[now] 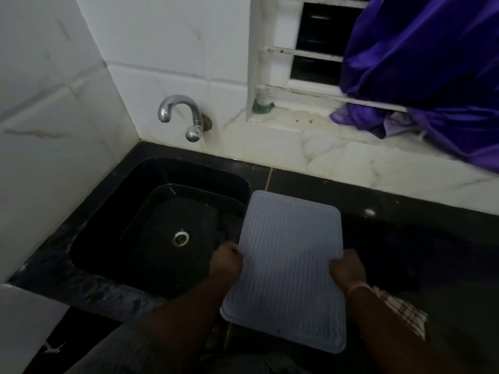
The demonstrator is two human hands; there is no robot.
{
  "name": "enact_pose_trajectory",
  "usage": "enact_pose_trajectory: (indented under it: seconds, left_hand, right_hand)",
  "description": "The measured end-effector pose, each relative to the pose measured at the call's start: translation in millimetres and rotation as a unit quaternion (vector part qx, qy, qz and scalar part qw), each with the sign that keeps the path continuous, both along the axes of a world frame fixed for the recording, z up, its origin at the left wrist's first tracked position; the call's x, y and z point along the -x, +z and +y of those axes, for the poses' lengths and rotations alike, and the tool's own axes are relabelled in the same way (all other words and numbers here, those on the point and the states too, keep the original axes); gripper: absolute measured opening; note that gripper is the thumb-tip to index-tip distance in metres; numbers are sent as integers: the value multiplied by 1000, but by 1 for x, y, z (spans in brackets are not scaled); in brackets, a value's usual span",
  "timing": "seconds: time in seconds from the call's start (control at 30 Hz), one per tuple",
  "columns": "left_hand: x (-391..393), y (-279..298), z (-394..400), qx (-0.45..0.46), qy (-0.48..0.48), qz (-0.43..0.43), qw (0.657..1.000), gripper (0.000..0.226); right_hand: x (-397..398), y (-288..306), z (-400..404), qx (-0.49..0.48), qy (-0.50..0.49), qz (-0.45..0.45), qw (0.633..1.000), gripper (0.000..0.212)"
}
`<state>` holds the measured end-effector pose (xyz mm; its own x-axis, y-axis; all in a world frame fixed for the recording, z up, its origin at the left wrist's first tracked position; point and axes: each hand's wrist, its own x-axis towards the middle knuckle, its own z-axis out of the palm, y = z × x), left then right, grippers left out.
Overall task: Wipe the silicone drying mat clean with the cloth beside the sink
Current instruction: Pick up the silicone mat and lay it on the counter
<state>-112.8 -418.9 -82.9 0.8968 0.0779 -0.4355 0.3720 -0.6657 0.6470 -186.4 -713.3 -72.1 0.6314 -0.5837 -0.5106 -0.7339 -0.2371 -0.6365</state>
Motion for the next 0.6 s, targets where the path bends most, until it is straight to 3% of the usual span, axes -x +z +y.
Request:
enact_pose_trajectory:
  seconds: [0.07,0.33,0.6]
  left_hand:
    - [-1,-1,-1,7,1,3,1000,9]
    - [8,0,-5,21,-3,-8,1000,5]
    - [11,2,-5,1,-8,-70,998,18]
  right_hand:
    - [0,6,3,30,-1,-28,999,4]
    - [4,3,-7,71,-59,-90,992,9]
    - [18,-12,-2,128,27,-57,990,5]
